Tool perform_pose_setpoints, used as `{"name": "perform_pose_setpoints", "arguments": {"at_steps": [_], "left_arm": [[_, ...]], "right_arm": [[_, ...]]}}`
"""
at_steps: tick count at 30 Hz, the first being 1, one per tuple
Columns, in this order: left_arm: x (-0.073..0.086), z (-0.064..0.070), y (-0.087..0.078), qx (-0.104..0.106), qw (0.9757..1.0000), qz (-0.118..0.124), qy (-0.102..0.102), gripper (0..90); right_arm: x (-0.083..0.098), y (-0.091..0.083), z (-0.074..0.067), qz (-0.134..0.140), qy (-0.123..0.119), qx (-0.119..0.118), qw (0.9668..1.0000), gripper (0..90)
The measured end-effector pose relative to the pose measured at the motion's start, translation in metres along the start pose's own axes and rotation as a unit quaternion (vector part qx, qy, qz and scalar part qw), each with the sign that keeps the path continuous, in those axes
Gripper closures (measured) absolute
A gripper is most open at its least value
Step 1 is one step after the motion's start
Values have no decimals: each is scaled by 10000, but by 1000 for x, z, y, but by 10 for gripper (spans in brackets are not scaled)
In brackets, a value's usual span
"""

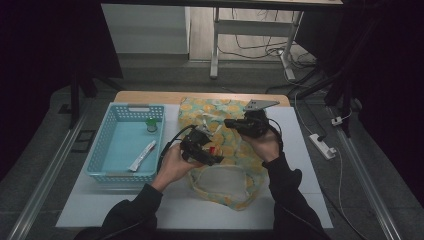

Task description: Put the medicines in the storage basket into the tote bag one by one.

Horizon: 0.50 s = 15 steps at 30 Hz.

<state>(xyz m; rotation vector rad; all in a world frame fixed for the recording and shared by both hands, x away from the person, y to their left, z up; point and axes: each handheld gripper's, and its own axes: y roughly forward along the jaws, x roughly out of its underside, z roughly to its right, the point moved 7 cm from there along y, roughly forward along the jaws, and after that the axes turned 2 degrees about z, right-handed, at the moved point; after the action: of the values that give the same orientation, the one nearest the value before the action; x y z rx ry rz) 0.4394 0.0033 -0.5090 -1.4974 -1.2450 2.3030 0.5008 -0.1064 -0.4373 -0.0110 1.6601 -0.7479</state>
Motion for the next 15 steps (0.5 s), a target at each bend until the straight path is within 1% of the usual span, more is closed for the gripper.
{"name": "perform_pose_setpoints", "arguments": {"at_steps": [5,10,15], "left_arm": [[-3,-6,11,-6,10000,41,-65,201],[-4,-15,21,-101,9999,61,-71,201],[-3,-29,27,-248,9995,93,-184,201]], "right_arm": [[0,0,0,13,-5,-2,10000,900],[0,1,-1,-8,-18,3,10000,900],[1,3,-2,-32,-38,5,10000,900]]}}
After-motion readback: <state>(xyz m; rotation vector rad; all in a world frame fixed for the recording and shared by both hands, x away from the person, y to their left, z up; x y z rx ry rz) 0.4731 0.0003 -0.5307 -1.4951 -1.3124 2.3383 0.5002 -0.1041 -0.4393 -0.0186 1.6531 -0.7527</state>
